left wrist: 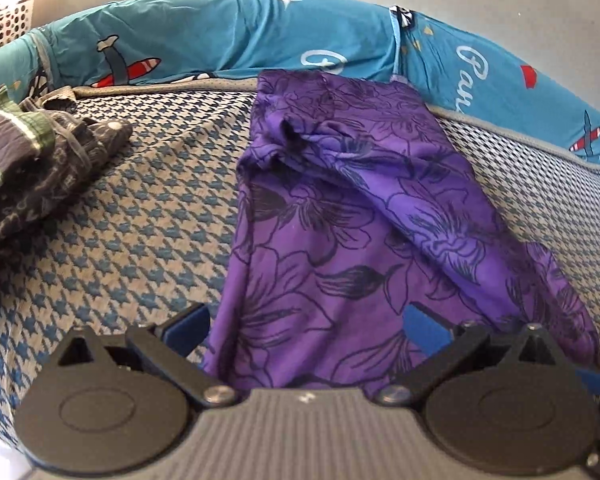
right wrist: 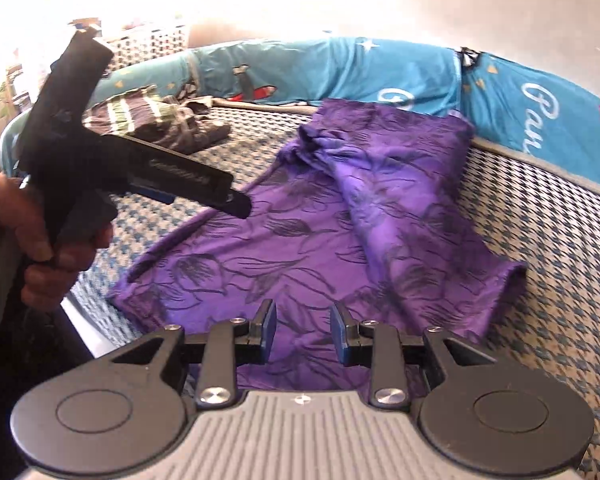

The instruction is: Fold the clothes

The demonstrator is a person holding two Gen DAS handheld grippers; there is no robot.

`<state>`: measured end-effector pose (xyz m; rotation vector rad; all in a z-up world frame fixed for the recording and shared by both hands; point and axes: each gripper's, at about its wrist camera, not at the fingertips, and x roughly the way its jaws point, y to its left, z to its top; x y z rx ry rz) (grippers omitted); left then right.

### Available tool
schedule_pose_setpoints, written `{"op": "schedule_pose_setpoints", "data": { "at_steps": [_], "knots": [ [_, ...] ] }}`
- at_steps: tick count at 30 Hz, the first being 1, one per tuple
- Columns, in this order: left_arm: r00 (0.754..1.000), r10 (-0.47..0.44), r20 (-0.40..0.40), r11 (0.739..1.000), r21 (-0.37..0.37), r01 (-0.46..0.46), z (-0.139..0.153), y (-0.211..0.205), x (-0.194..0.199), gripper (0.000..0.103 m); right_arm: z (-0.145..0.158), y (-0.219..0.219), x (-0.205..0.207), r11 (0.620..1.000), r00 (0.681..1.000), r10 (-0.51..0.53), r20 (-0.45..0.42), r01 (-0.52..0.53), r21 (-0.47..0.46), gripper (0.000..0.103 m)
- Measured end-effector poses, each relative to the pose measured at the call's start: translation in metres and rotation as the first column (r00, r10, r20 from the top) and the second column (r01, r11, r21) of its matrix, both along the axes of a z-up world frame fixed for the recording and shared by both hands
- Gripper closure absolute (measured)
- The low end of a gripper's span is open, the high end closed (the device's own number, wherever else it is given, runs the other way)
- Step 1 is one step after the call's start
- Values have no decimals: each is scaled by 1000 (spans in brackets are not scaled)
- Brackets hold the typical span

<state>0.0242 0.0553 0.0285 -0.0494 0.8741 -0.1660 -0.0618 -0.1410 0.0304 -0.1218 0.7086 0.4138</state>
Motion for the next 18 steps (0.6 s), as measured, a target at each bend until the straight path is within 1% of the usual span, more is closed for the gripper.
{"op": "schedule_pose_setpoints", "data": {
  "at_steps": [1,3,4,6,8,12,14,16,18],
  "knots": [
    [1000,-9,-5,1000,9,9,-2,-4,0,0,-3,-5,3,999,999,-30,-31,30,-14,74],
    [999,-28,-26,999,16,28,-7,-11,2,0,-13,-15,11,995,988,-92,-127,86,-52,73],
    [999,-35,-36,999,14,36,-10,-14,3,0,-15,-22,10,994,982,-103,-158,97,-45,73],
    [997,-55,-46,998,18,56,-13,-21,3,0,-15,-35,4,995,978,-97,-184,98,-3,73],
    [996,-75,-55,997,21,77,-16,-27,3,0,-8,-43,-2,997,982,-79,-171,82,10,73],
    [991,-116,-63,992,32,118,-21,-41,-1,0,15,-59,-8,996,992,-67,-102,73,50,73],
    [990,-126,-65,991,31,129,-22,-46,-2,0,23,-67,-3,993,992,-92,-86,98,70,71],
    [989,-132,-62,991,29,133,-23,-51,-4,0,28,-75,5,987,988,-131,-79,137,79,67],
    [989,-134,-57,990,24,136,-23,-53,-5,0,30,-81,14,981,983,-172,-72,177,74,67]
  ]
}}
